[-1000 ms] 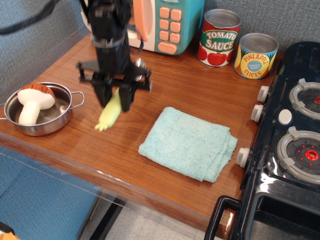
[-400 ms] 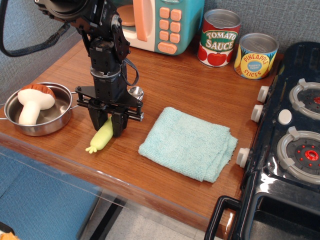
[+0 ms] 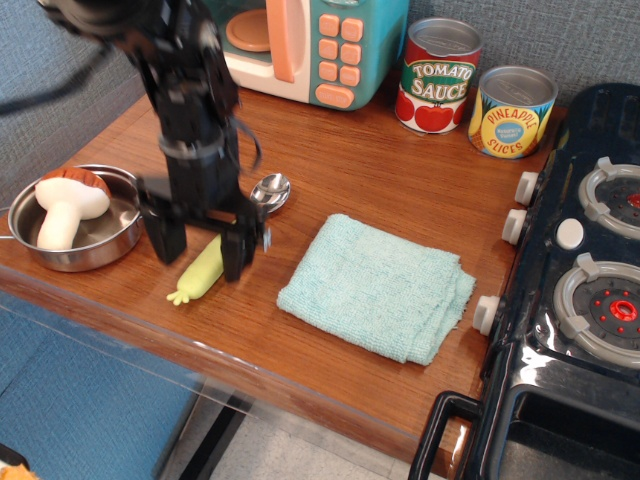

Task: Move the yellow spoon between the silver pot and the blue rag.

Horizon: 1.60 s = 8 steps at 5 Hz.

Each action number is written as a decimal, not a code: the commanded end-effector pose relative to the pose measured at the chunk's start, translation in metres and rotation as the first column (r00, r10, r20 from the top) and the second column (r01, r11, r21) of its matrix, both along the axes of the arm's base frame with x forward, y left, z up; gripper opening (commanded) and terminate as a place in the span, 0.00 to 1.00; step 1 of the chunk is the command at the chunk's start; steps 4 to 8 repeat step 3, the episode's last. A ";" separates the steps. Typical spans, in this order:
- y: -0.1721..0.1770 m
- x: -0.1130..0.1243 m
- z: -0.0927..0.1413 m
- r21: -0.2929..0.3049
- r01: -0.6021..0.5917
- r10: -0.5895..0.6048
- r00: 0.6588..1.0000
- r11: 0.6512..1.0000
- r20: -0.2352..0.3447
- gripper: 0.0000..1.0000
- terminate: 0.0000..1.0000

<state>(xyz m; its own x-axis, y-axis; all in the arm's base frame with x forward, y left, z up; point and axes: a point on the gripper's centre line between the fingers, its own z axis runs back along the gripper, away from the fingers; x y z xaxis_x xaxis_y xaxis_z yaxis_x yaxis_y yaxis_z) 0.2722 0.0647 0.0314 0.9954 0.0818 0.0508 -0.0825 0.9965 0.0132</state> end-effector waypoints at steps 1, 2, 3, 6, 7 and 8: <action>0.013 -0.008 0.050 -0.023 0.000 0.002 0.997 1.000 0.071 1.00 0.00; 0.013 -0.008 0.050 -0.023 0.000 0.002 0.997 1.000 0.071 1.00 0.00; 0.013 -0.008 0.050 -0.023 0.000 0.002 0.997 1.000 0.071 1.00 1.00; 0.013 -0.008 0.050 -0.023 0.000 0.002 0.997 1.000 0.071 1.00 1.00; 0.013 -0.008 0.050 -0.023 0.000 0.002 0.997 1.000 0.071 1.00 1.00; 0.013 -0.008 0.050 -0.023 0.000 0.002 0.997 1.000 0.071 1.00 1.00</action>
